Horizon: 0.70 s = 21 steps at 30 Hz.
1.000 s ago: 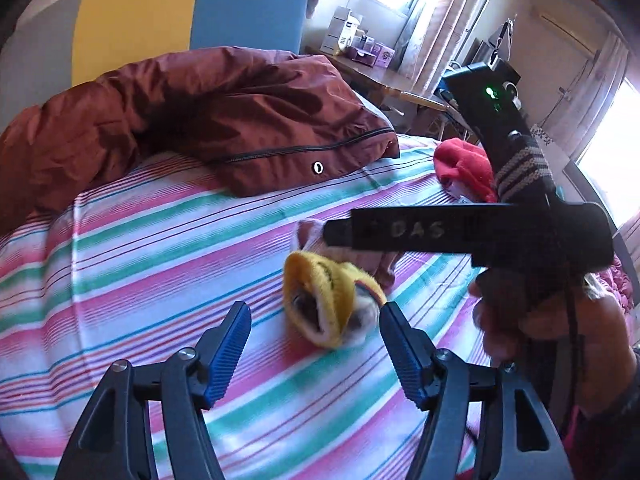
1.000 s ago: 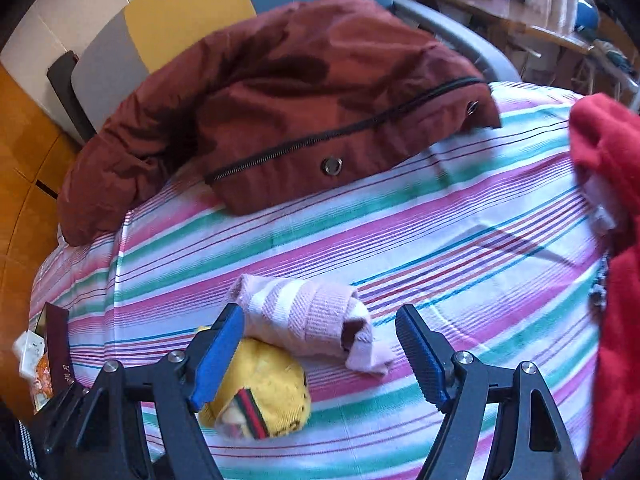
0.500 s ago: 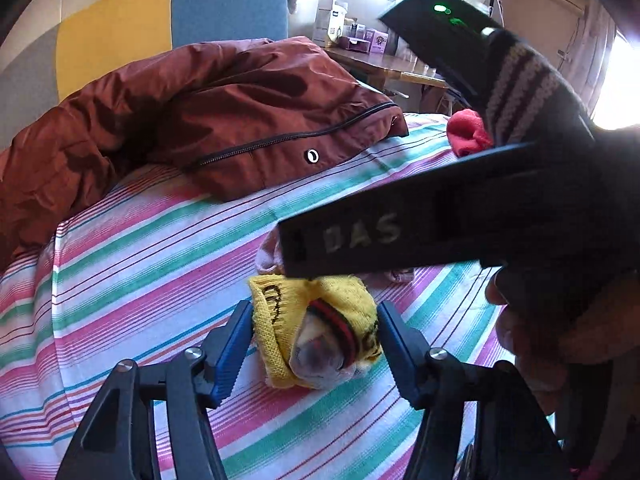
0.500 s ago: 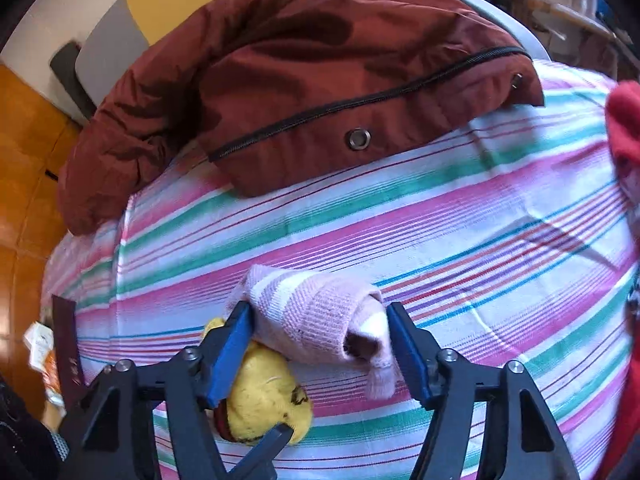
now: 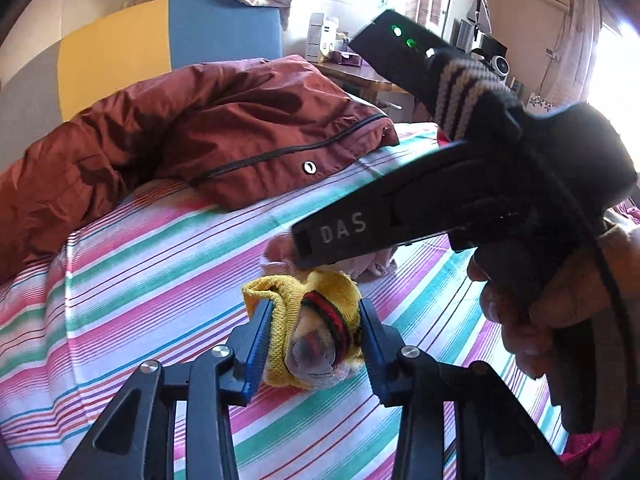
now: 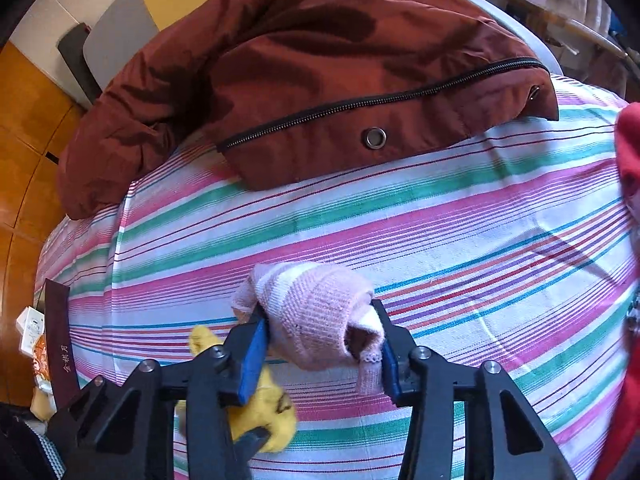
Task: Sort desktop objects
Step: 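Grasp the pink sock with the right tool while the left tool grasps the yellow cap, then carry the yellow cap and pink sock over the gold tray and release both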
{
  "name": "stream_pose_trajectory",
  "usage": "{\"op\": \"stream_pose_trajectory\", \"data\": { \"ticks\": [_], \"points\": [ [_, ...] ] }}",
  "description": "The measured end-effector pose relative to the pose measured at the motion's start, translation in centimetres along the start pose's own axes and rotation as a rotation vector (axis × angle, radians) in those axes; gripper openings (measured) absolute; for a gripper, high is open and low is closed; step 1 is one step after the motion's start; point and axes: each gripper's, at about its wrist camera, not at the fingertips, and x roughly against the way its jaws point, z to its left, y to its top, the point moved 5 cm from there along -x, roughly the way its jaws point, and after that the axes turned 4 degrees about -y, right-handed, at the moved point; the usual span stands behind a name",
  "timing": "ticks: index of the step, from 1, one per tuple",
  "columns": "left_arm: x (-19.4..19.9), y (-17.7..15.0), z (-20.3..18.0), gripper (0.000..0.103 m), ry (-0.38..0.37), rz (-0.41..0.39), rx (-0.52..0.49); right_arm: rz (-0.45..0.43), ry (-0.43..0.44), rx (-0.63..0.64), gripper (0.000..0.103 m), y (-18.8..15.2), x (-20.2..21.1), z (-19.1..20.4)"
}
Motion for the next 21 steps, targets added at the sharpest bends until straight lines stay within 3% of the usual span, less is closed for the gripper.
{"op": "stream_pose_trajectory", "data": {
  "ticks": [15,21],
  "points": [
    [6.7,-0.2,3.1,0.042,0.091,-0.088,0.062,-0.015,0.001,0.06,0.045,-0.5,0.2,1.8],
    [11.6,-1.4,5.9,0.042,0.158,-0.135,0.119,-0.039,0.033,0.104,0.044,-1.2,1.0,4.6]
  ]
}}
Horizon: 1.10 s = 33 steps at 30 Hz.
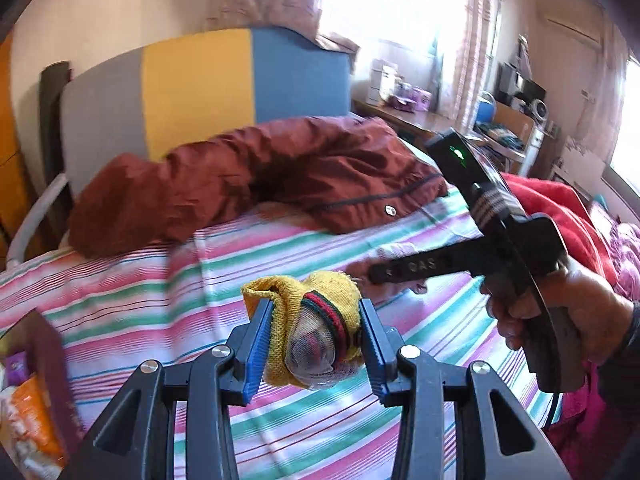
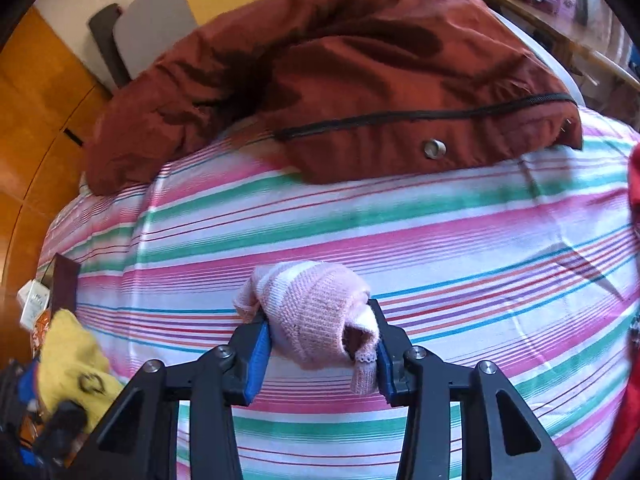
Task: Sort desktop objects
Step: 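Carry the yellow cap and pink sock over the gold tray and release both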
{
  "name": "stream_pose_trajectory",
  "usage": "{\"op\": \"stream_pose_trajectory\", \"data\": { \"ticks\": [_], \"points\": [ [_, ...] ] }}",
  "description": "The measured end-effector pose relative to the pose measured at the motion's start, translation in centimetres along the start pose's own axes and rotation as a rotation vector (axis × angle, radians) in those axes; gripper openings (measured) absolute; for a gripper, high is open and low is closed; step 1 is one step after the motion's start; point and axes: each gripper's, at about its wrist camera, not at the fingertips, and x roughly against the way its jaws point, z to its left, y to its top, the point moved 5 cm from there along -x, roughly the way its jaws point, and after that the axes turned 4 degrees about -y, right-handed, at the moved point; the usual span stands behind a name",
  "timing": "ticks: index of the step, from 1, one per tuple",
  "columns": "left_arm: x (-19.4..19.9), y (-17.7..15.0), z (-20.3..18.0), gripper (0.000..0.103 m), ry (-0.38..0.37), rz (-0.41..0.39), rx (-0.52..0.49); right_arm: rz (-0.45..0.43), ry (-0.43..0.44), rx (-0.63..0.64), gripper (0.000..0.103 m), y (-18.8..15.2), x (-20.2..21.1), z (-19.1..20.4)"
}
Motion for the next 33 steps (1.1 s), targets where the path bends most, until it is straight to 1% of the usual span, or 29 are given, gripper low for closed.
{"op": "stream_pose_trajectory", "data": {
  "ticks": [2,8,15,22,25,33],
  "points": [
    [1.2,-0.1,1.2,0.042,0.019,-0.009,0.017,-0.001,-0.008,0.032,0.044,-0.3,0.1,1.4],
    [5.1,-0.7,5.3,0.042,0.087,-0.043,0.067,-0.003,0.014,0.05,0.044,-1.3,0.4,4.8],
    [8.0,-2.0,8.4,0.042,0.134,-0.064,0.125,-0.009,0.048,0.079,0.044,-2.7,0.9,8.9],
    [9.6,-3.2,9.3,0.042,0.155,-0.07,0.142,-0.011,0.078,0.115,0.044,-4.9,1.4,12.5],
    [10.1,-3.8,9.5,0.042,0.163,-0.07,0.15,-0.013,0.078,0.134,0.044,-5.7,1.7,13.7],
    [11.0,-5.2,9.5,0.042,0.172,-0.062,0.163,-0.023,0.068,0.16,0.044,-7.9,2.9,15.5]
  ]
}}
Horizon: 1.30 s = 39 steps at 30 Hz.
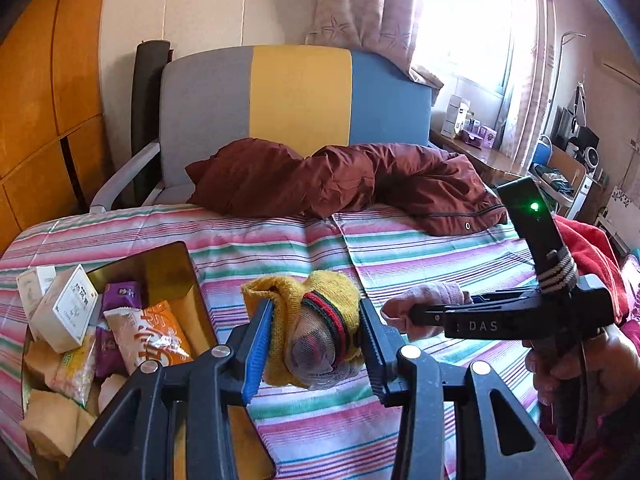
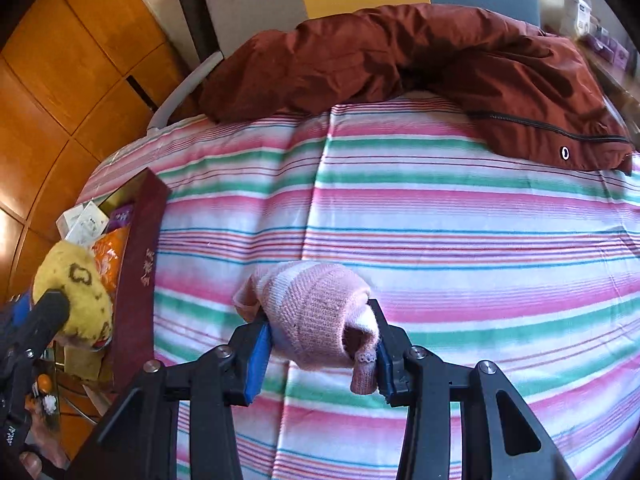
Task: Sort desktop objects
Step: 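Carry the yellow cap and pink sock over the gold tray and release both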
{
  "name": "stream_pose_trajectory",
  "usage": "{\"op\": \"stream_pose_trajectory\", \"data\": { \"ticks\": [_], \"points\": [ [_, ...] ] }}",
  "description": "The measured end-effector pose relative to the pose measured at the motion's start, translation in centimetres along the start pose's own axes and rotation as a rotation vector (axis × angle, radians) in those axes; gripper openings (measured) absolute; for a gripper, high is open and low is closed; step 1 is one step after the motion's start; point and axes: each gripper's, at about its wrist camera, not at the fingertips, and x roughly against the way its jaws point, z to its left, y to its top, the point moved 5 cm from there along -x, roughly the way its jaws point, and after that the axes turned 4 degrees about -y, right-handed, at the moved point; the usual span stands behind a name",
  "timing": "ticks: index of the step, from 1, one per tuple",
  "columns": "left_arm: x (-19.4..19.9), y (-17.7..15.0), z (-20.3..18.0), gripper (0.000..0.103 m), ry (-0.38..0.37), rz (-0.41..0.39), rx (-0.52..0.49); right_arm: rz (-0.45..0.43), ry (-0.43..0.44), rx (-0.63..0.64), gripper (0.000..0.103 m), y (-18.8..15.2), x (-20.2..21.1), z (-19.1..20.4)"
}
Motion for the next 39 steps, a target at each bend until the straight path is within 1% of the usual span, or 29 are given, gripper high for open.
{"op": "stream_pose_trajectory", "data": {
  "ticks": [3,8,10,17,26,34,39],
  "points": [
    [0.1,-0.1,0.1,0.042,0.002,0.0,-0.002,-0.015,0.011,0.007,0.044,-0.7,0.7,0.7],
    [0.3,-1.3,0.2,0.042,0.01,0.019,0.006,-0.023,0.021,0.024,0.044,-2.1,1.3,2.2],
    [0.3,-1.8,0.6,0.042,0.013,0.028,0.012,-0.018,0.019,0.035,0.044,-2.7,1.2,2.9],
    [0.8,-3.0,2.4,0.042,0.033,0.041,0.051,-0.002,0.069,0.03,0.044,-4.0,0.7,4.7],
    [1.2,-4.5,5.7,0.042,0.077,0.059,0.107,-0.019,0.14,0.022,0.044,-4.1,1.0,7.5],
    [2.3,-6.2,9.1,0.042,0.127,0.067,0.172,-0.034,0.195,0.058,0.044,-3.8,1.2,11.0],
    [3.1,-6.6,10.5,0.042,0.154,0.061,0.198,-0.04,0.215,0.083,0.044,-3.8,1.3,12.9]
  ]
}}
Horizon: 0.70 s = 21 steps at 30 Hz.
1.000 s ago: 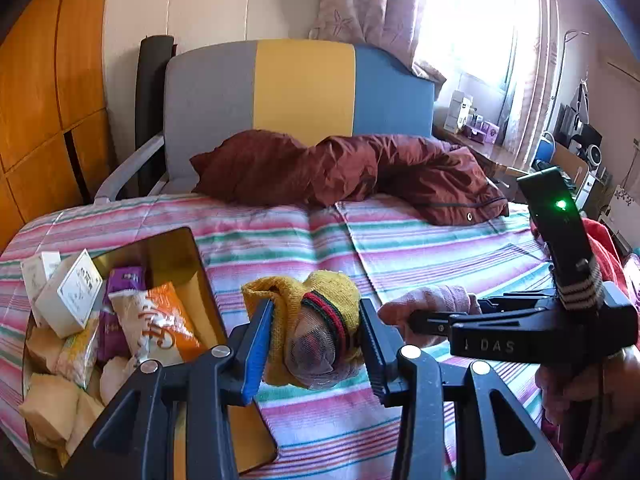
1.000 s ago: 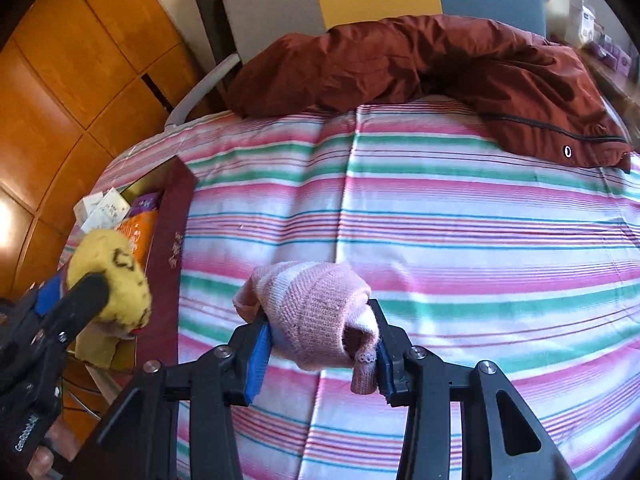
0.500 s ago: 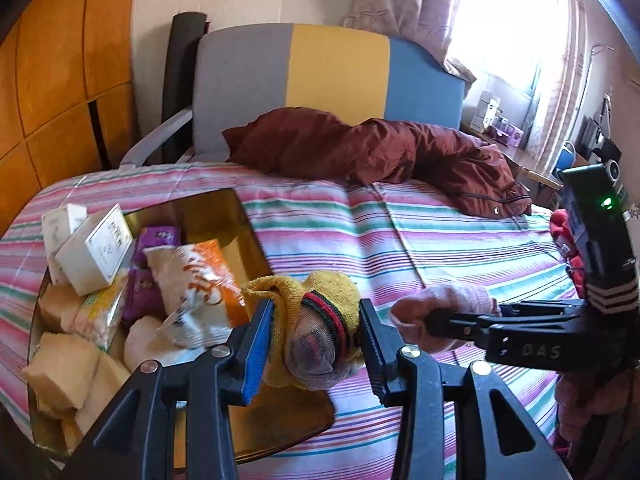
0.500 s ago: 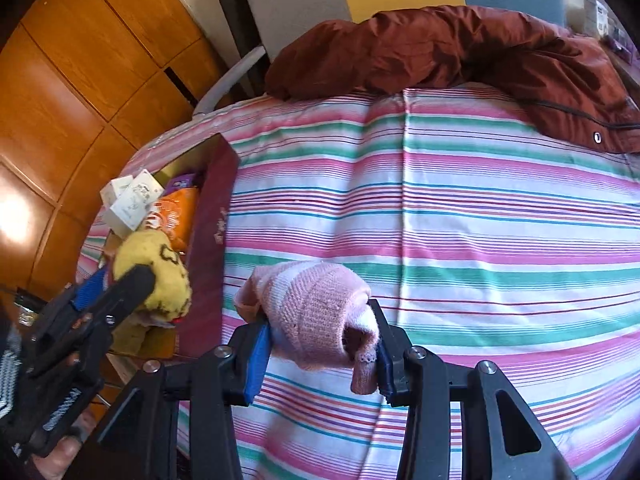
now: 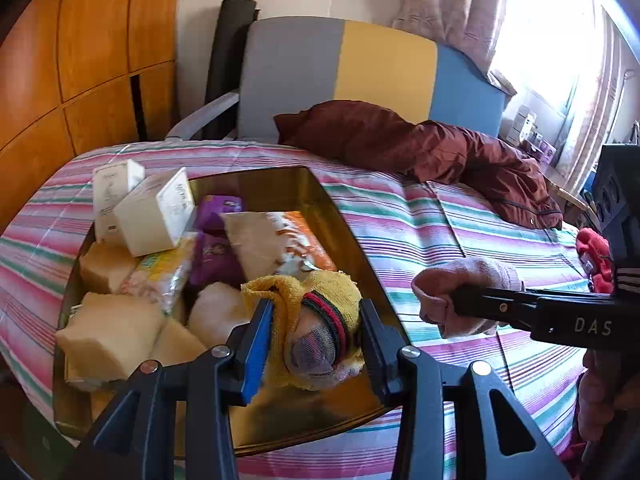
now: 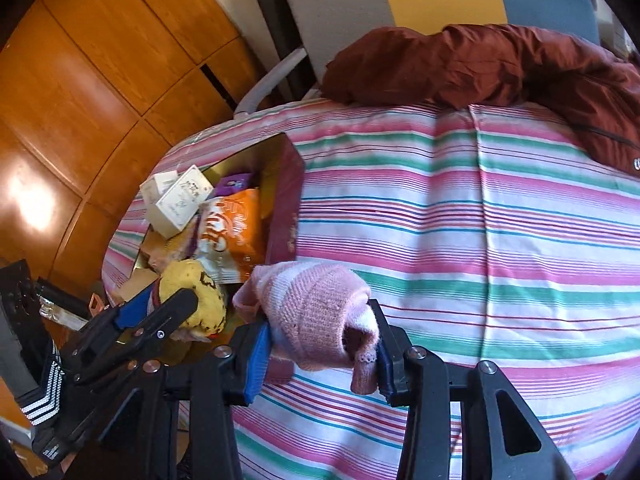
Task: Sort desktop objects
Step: 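Carry the yellow cap and pink sock over the gold tray and release both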
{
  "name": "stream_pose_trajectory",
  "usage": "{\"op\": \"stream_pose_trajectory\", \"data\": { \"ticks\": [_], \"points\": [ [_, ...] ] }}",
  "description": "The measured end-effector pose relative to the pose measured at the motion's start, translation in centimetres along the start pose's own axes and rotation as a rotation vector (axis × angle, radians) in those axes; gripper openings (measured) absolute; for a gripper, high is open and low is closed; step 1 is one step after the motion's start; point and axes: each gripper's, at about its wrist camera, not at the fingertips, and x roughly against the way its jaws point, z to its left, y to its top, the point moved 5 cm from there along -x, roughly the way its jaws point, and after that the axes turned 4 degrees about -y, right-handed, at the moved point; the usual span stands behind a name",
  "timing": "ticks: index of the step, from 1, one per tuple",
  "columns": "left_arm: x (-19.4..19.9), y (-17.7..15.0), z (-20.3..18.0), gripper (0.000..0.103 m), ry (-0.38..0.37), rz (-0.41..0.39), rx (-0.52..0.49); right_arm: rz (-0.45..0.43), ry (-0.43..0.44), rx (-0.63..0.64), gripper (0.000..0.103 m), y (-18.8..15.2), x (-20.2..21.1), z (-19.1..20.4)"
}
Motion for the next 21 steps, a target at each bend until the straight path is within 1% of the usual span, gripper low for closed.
{"op": "stream_pose_trajectory", "data": {
  "ticks": [10,16,21],
  "points": [
    [2.4,-0.3,3.5,0.042,0.054,-0.027,0.061,-0.015,0.024,0.085,0.044,0.1,-0.3,4.3],
    [3.8,-0.5,5.0,0.042,0.095,-0.05,0.075,-0.01,0.041,0.123,0.044,0.1,-1.2,6.5],
    [4.4,-0.8,6.0,0.042,0.102,-0.057,0.092,-0.003,0.049,0.153,0.044,0.3,-2.1,8.2]
  ]
}}
